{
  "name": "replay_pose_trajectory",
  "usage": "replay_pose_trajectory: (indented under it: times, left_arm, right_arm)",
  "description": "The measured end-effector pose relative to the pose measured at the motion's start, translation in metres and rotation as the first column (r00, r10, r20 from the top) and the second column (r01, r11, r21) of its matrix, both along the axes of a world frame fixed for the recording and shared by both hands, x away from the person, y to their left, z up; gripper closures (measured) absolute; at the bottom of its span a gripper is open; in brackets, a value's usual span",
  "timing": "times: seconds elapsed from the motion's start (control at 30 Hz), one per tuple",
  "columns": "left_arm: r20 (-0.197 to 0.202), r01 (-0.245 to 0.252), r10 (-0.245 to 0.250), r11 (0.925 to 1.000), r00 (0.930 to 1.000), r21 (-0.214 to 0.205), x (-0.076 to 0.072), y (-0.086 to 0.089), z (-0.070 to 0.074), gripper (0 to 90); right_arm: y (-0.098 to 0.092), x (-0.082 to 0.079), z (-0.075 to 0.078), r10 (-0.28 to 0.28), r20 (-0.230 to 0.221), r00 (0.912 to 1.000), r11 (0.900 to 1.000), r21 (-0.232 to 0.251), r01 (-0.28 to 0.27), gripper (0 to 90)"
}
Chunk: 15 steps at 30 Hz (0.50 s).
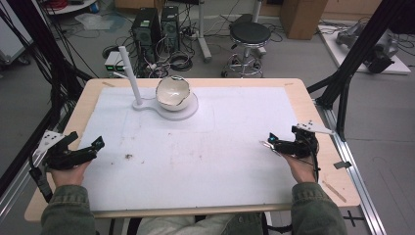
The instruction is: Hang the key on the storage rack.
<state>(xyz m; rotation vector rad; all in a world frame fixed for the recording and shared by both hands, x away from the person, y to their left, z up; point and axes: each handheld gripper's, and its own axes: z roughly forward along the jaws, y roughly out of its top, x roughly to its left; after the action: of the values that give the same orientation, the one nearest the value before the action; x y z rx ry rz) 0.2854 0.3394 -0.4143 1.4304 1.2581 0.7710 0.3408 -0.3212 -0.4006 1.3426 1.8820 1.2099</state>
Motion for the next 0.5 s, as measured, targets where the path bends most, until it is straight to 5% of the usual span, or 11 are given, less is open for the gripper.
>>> replay_pose_trajectory:
  times: [0.37, 0.5]
  left_arm:
    - [0.014, -0.004, 0.004, 1.0000, 0.9999, 0.002, -0.001, 0.000, 0.000, 1.7]
    - [0.020, -0.009, 0.009, 1.0000, 0.9998, 0.002, -0.002, 0.001, 0.001, 1.7]
  right_arm:
    - [0.007, 0.023, 0.001, 0.049, -0.118, 0.9918, 0.9918, -0.112, -0.062, 3.0]
    - [0.008, 0.036, 0.007, 0.055, -0.205, 0.9773, 0.9859, -0.144, -0.085, 3.0]
